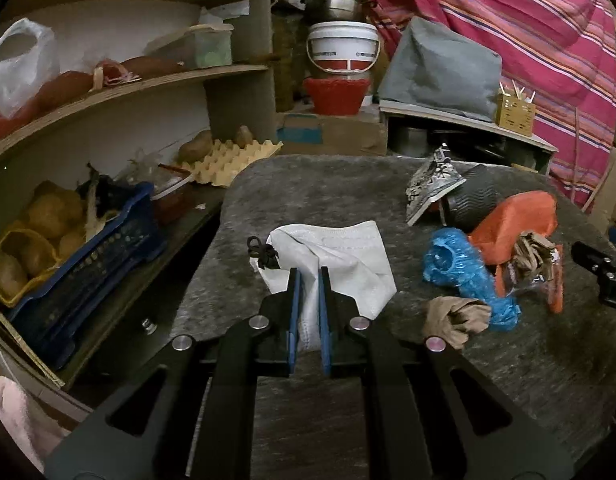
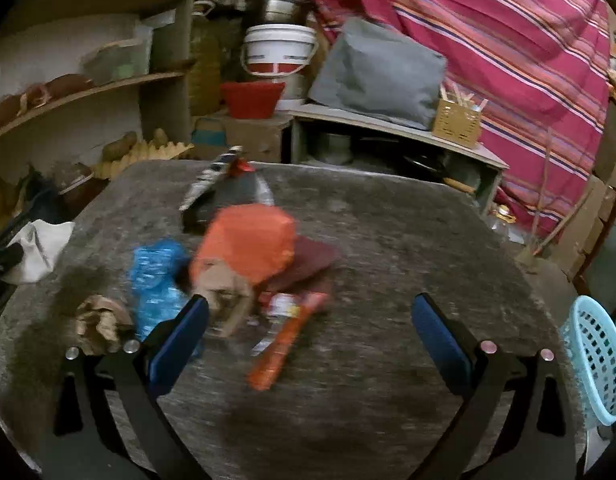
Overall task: Collect trash
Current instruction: 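Grasp the brown paper with the right tool while the left tool lifts the white cloth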
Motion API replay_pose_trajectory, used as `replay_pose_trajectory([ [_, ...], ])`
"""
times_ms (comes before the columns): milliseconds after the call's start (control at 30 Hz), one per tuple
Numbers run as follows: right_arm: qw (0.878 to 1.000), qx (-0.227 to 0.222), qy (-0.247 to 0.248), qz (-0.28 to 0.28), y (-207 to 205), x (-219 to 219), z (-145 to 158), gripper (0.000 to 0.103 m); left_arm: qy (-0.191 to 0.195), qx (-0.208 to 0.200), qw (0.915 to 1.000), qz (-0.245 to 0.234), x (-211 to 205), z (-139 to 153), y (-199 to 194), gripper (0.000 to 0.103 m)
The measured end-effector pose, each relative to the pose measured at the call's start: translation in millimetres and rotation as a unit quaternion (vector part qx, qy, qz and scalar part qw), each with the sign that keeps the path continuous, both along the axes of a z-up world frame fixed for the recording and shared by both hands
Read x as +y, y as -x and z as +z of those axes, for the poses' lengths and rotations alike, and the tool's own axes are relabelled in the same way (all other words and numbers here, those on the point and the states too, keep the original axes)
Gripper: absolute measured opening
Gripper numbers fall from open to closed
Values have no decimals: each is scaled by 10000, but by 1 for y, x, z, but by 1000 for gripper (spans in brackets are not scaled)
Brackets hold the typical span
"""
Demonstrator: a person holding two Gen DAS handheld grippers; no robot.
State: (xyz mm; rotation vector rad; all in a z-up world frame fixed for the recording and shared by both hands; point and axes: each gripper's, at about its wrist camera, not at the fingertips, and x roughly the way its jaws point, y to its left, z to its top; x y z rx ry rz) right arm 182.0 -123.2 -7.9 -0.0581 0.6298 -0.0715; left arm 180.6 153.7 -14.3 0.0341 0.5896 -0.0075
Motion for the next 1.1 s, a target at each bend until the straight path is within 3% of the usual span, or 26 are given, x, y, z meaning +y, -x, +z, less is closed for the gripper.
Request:
replay_pose_trajectory([
  [200, 9992, 228, 138, 305, -17, 34, -11, 98, -2, 33, 9999, 130, 17, -6, 1, 7],
  [267, 9986, 390, 159, 319, -28, 38, -19, 91, 11, 50, 9998, 171, 22, -7, 0, 7],
  [300, 9983, 474, 154, 316, -31, 38, -23, 80, 34, 55, 9998, 187, 23, -7, -1, 7],
  [333, 9978, 557, 132, 327, -35, 38, -26, 63, 47, 41, 9998, 192, 24, -6, -1, 7],
  [400, 9960, 747, -74, 475, -41, 36, -32, 44, 25, 5, 9998, 191, 24, -6, 2, 7],
  [500, 9949, 708, -249, 673, -40, 33, -31, 43, -20, -56, 9999, 152, 20, -1, 6, 7],
  [700, 9940, 277, -332, 1005, -7, 16, 2, 43, -326, -334, 9989, -21, -15, 19, 20, 7],
  [800, 9951, 167, -348, 914, 3, -11, 14, 43, -410, -486, 9977, -213, -41, 31, 29, 7],
  [1100, 9992, 31, -370, 134, 39, -140, 26, 43, -192, -626, 9930, -981, -145, 55, 43, 7],
])
